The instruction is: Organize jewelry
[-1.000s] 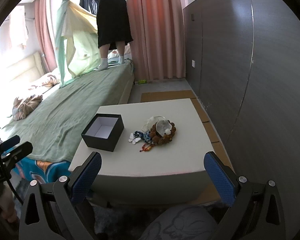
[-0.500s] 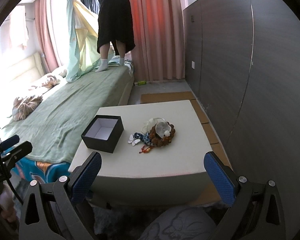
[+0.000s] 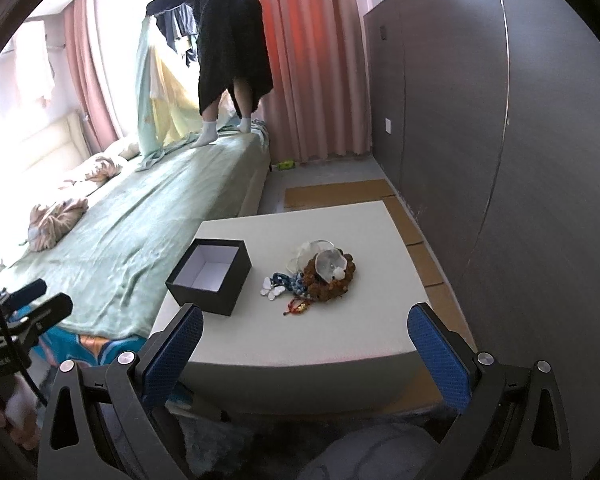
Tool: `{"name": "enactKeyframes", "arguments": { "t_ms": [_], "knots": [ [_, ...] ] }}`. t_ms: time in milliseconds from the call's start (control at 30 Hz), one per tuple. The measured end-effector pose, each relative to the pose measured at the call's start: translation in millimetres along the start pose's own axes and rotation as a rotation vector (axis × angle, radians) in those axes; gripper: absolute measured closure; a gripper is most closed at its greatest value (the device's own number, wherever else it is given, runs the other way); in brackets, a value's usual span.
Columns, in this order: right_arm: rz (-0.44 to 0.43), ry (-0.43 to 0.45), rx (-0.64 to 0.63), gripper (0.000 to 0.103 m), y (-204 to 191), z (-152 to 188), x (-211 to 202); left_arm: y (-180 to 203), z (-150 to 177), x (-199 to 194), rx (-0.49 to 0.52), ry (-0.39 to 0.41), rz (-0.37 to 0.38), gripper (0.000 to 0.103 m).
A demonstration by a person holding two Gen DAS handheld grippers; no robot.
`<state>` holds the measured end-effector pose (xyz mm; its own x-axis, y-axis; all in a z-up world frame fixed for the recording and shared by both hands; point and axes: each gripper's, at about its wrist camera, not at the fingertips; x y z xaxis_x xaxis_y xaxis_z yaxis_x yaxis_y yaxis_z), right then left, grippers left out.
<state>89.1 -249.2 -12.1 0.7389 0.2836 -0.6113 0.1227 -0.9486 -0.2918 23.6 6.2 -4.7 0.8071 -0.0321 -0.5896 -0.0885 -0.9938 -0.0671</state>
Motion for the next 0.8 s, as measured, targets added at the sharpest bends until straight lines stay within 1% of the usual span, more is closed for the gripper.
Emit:
{"name": "enactKeyframes", "arguments": {
  "t_ms": [233, 400, 533, 667, 733, 800],
  "knots": [
    [-0.013, -0.075, 0.071, 0.000, 11.1, -15.4, 22.8, -2.6, -17.0, 31.1, -0.011, -0.084, 0.041, 0.001],
    [0.007, -0.135, 0.104, 0.000, 24.9, -23.9, 43.9, 0.1, -29.0, 57.7, -0.009, -0.151, 0.102, 0.001],
    [0.004, -0.187, 0.157, 0.000, 40.9, -32.9, 60.3, 9.4, -40.5, 77.9, 0.019, -0.196, 0.148, 0.006],
    [-0.013, -0.245, 0.212, 0.000, 55.4, -43.9, 78.1, 15.4, -53.9, 98.6, 0.025, -0.220, 0.203, 0.016],
    [-0.014, -0.261, 0.235, 0.000, 61.1, -49.7, 86.2, 19.5, -61.9, 109.9, 0.037, -0.235, 0.221, 0.020],
    [-0.018, -0.268, 0.255, 0.000, 65.8, -55.4, 92.2, 23.5, -71.1, 121.7, 0.041, -0.250, 0.255, 0.023]
  ]
}}
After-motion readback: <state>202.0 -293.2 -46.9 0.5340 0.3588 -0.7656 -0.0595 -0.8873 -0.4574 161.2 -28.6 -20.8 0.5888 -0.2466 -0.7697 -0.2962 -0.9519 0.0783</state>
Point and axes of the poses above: each gripper's, at about its wrist camera, not at the fingertips, and x roughly the way its jaws point, y to its right, z to its underside, and after that the axes turned 12 degrees about x, right-handed
